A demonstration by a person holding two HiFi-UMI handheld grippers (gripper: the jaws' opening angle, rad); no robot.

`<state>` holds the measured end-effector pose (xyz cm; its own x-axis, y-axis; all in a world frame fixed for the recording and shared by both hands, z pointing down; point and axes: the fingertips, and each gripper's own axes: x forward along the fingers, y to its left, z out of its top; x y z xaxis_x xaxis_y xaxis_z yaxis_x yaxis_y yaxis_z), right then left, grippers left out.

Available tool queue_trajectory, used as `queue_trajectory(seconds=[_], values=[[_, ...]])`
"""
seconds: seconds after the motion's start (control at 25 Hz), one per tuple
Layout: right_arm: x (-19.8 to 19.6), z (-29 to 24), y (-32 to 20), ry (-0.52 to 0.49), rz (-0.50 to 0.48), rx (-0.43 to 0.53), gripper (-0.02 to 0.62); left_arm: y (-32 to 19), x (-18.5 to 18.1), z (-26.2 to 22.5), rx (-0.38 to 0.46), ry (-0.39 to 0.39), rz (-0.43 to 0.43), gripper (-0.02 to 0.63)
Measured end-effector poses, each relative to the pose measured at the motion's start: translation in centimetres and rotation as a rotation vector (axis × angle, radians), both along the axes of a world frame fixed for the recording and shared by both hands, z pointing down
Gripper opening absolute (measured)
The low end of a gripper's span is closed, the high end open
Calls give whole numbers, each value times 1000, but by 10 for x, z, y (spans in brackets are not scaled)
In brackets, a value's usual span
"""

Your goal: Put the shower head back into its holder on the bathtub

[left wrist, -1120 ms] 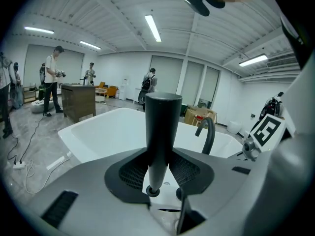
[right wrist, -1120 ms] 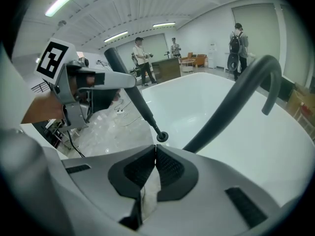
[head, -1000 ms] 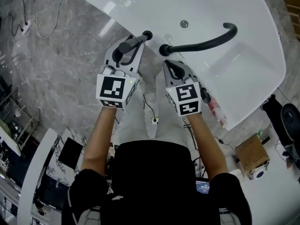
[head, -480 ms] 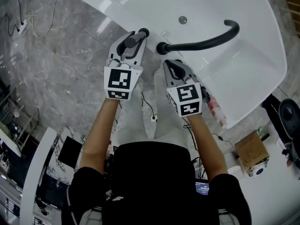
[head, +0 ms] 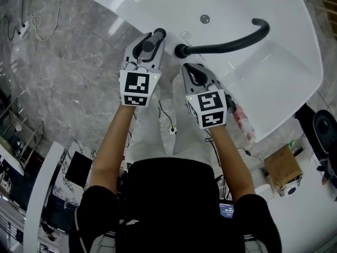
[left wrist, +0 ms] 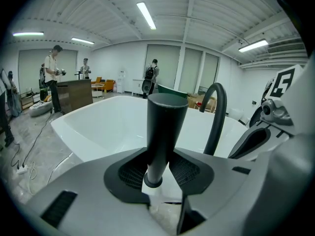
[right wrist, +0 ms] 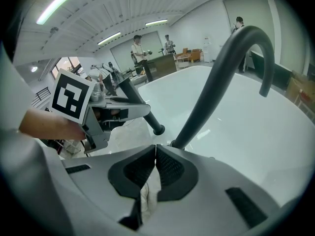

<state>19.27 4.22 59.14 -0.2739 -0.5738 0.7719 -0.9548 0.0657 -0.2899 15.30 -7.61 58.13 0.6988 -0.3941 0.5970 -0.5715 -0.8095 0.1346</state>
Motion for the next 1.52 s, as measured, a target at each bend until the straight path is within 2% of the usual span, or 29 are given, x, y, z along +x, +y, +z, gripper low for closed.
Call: queue_trajectory(seconds=[0.32, 0.48, 0.52, 0.6, 0.84, 1.04, 1.16, 1.24, 1.4, 1.52], values=[[4, -5, 2, 6, 10, 7, 23, 2, 5, 2, 0, -11, -11, 146], [10, -11, 1, 14, 21, 13, 23, 6, 11, 2, -21, -12, 21, 147], [11, -13, 0, 16, 24, 14, 23, 8, 12, 2, -29, -15, 32, 164], [11, -19, 1, 19, 26, 16, 23, 11, 9, 2, -43, -28, 43, 187], [16, -47, -9, 39, 17, 53, 23, 7, -4, -17, -51, -51, 26, 187], [27, -84, -22, 66, -2, 107, 23, 12, -14, -56, -34, -50, 8, 167], [28, -111, -31, 81, -10, 143, 23, 10, -23, -90, -15, -13, -33, 103], [27, -129, -37, 88, -17, 168, 23, 9, -30, -110, 1, 7, -51, 98], [19, -162, -39, 99, -32, 206, 23, 10, -40, -159, 34, 56, -94, 49], [10, -190, -36, 112, -49, 247, 23, 18, -51, -186, 67, 51, -84, 32]])
